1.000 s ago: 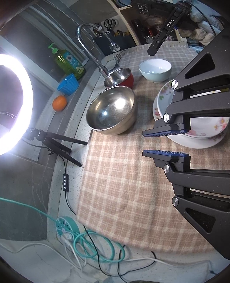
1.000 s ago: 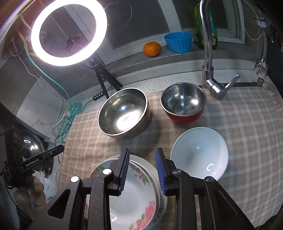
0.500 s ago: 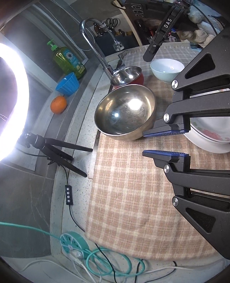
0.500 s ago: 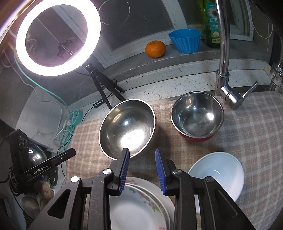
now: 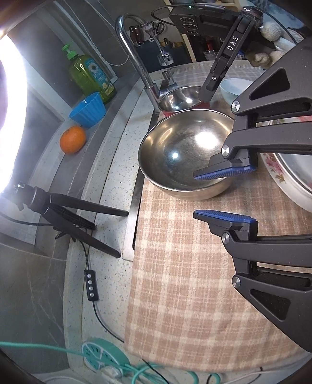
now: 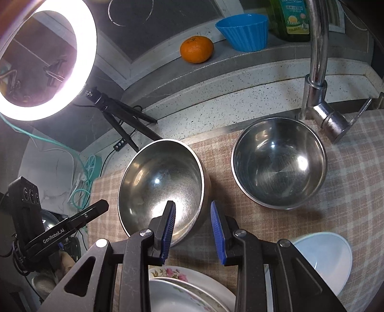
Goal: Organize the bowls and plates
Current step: 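Move both grippers to the rim of the large steel bowl and close, then lift the steel bowl with both grippers and carry it toward the cables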
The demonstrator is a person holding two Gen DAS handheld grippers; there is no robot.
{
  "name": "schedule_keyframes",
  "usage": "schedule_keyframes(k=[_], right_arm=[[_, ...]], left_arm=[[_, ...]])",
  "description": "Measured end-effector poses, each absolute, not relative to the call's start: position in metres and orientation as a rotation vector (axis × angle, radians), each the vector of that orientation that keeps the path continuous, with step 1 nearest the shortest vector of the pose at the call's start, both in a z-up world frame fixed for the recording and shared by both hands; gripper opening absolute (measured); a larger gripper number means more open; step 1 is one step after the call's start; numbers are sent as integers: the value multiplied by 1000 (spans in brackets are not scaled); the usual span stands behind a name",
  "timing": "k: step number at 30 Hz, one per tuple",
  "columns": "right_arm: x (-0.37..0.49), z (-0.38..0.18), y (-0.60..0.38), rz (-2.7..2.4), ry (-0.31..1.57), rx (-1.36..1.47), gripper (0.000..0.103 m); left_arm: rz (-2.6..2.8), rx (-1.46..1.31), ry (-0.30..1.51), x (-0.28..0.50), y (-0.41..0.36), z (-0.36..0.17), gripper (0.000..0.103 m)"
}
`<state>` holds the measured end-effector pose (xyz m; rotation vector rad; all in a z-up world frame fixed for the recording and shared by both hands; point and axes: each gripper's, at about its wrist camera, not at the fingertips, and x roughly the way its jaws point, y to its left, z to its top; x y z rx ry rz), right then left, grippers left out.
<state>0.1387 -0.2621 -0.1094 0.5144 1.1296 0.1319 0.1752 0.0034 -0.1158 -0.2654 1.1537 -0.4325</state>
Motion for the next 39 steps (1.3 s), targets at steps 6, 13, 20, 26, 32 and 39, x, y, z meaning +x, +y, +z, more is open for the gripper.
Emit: schedule_keyframes(k=[6,13,20,26,32,39], right_arm=[[147,-116,-263,114,1148,520,27],[154,-126,-262,111,1175,519,22],[161,-134,-254,115,1196,507,15],[162,-134,-254,105,1197,497,11],[162,-134,-253,95,1194,492,10],[158,-131,-250,99,1189,494,10]], left_arm=[[-441,-265,1178,185,-3,-124,24],[-439,-261,1195,192,-9,-132,24],[-443,-257,1185,194,-11,-134,21],[-457,-252,1183,194,-15,-135,11],[-447,-242,1177,192,-17,-134,11],[-437,-248,1170,188,-12,-131,11]])
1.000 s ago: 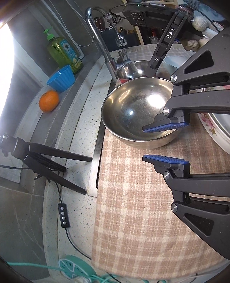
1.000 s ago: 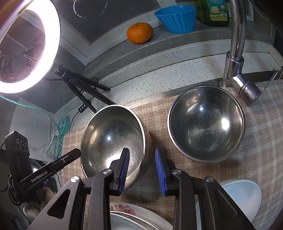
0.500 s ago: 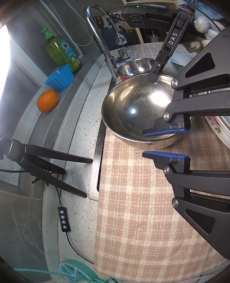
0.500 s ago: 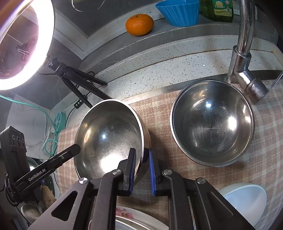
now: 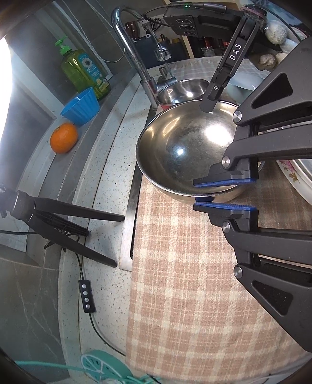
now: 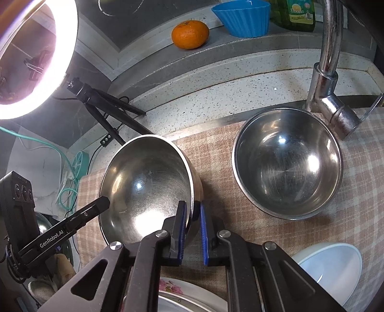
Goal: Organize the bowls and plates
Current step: 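Lift the steel bowl with both grippers and carry it toward the cables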
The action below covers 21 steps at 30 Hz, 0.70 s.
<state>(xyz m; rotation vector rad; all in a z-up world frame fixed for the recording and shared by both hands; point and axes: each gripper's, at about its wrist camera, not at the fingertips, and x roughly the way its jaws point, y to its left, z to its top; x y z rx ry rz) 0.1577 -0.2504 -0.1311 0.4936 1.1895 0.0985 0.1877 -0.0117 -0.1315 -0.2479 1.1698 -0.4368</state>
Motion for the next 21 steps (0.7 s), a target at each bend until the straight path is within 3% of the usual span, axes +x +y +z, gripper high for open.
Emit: schedule_keyframes(k=[21], right_arm=[[132,-105,-202,171,1177,460,10]], left_arm=[[-378,-273,1127,154,37,-113,11]])
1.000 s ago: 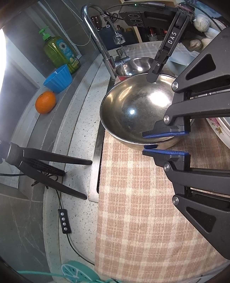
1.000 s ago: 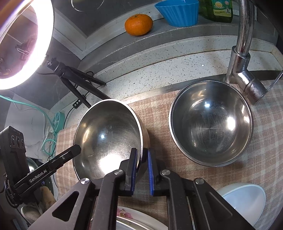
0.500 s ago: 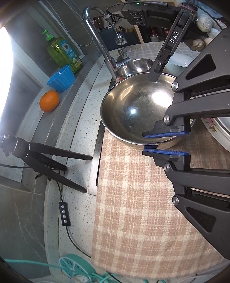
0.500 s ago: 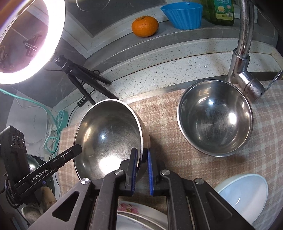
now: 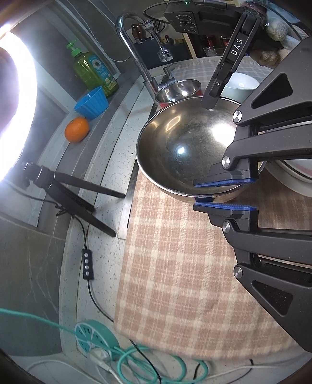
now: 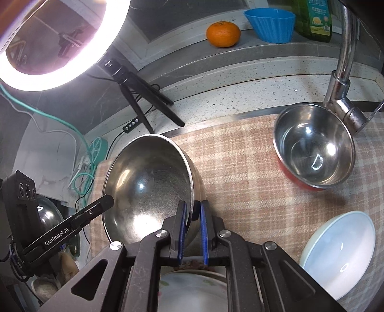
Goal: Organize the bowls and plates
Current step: 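Lift the steel bowl with both grippers and carry it toward the cables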
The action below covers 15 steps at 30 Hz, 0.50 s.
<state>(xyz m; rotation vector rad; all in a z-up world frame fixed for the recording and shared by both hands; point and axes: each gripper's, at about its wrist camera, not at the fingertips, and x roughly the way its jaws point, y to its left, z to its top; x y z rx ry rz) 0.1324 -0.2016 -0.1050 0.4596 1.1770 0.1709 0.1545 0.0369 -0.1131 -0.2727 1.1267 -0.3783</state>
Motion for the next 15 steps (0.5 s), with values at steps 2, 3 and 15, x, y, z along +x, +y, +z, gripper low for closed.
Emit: schedule_keyframes(k=[2,3,15], right_arm=[[129,-104,-193,182,1179,452,10],[127,-104,-189,186,1180,450,10],[108,-104,-135,266,1214,409,11]], left_arm=[[-368,-277,1125,151,44,-113,11],[-363,-281,1125,149,48,-112,11],[-287,-306,1112,118,99,-110,11]])
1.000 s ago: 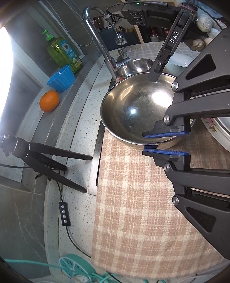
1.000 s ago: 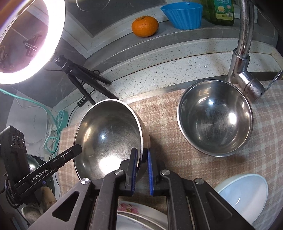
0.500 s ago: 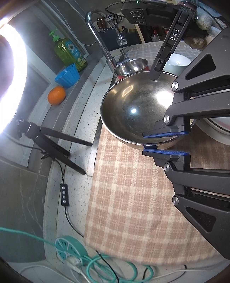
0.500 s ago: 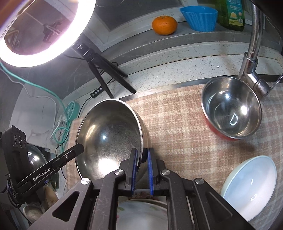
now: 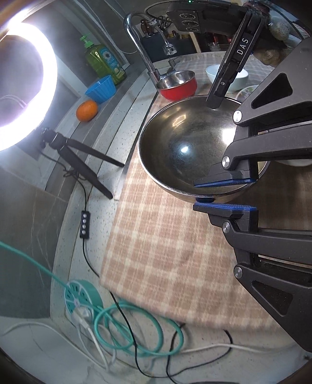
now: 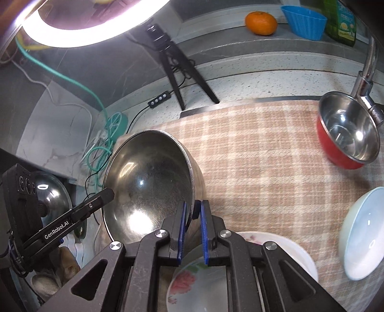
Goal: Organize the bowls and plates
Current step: 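Lift the steel bowl with both grippers and carry it toward the cables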
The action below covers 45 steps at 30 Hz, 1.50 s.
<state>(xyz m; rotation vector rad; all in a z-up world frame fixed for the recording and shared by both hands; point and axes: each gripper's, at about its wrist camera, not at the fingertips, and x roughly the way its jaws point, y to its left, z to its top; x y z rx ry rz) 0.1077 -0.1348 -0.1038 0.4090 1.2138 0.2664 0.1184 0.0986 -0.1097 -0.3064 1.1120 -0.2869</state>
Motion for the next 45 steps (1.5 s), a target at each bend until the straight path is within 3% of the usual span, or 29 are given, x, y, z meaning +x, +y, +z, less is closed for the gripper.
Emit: schedule_keyframes(k=[17,45], right_arm=[[67,-116,-67,400,1291,374,12],[36,-135,-37,466,1358,347,12]], left_arm=[[-167,-353,1123,64,163,-117,11],[-101,-404,1157,32,191,-134,11]])
